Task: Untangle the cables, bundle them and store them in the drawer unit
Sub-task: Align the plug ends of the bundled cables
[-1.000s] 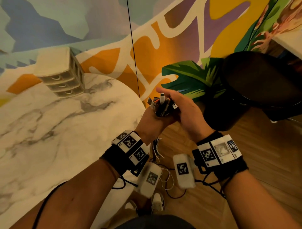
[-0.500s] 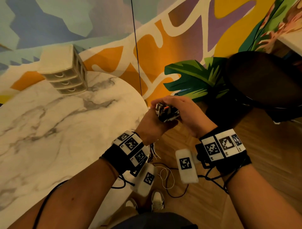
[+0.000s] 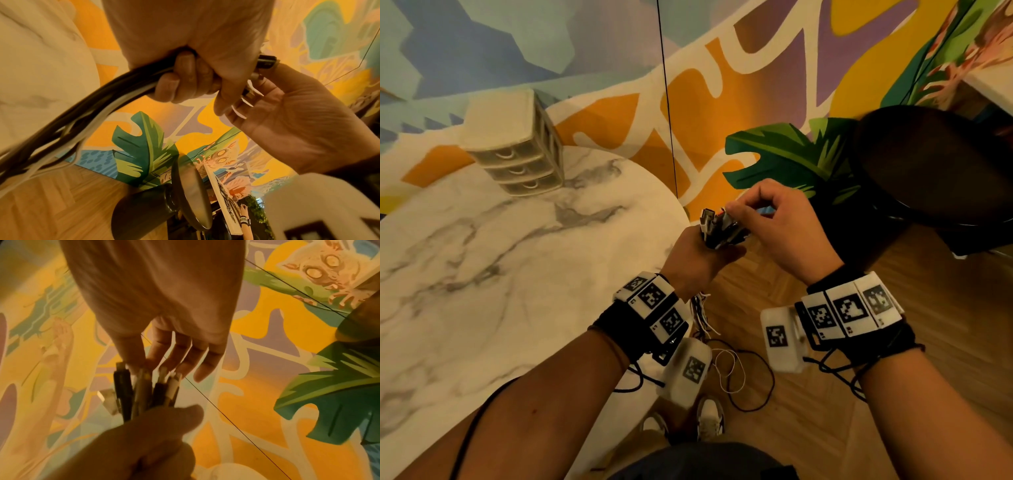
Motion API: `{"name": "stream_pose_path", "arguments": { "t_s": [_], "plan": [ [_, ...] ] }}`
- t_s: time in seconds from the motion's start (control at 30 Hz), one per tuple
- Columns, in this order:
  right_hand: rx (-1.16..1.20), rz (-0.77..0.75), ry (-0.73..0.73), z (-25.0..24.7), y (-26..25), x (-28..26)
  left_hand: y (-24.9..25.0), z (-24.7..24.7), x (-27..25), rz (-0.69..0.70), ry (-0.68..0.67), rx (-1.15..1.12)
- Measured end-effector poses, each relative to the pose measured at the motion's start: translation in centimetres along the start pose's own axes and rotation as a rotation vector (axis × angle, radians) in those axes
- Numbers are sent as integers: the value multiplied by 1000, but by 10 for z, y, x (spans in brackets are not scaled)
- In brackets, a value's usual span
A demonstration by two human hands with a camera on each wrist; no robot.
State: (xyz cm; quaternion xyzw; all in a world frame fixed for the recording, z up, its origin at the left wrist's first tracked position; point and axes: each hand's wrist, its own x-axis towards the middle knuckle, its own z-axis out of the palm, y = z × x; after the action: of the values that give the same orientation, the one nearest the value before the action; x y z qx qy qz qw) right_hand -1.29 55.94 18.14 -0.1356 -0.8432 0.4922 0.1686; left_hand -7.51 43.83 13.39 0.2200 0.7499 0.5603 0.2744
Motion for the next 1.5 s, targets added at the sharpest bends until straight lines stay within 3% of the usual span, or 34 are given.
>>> {"name": "stream_pose_path", "arguments": {
  "t_s": [0.23, 0.5, 0.73, 0.9, 1.27, 1.5],
  "plan": [
    [46, -42, 32, 6, 3, -4, 3, -1, -1, -25, 34, -42],
    [-107, -252, 239, 20, 15, -7, 11, 0, -2, -100, 58, -67],
    [107, -71, 124, 17, 3, -3, 10, -2, -6, -88, 60, 9],
    [-84, -45, -86, 28, -5, 1, 16, 7, -7, -104, 48, 82],
    [19, 79, -199, 29, -5, 0, 14, 2, -10, -140, 72, 141],
    [-436, -101, -162, 39, -8, 4, 22, 2, -15, -108, 96, 230]
  ]
}}
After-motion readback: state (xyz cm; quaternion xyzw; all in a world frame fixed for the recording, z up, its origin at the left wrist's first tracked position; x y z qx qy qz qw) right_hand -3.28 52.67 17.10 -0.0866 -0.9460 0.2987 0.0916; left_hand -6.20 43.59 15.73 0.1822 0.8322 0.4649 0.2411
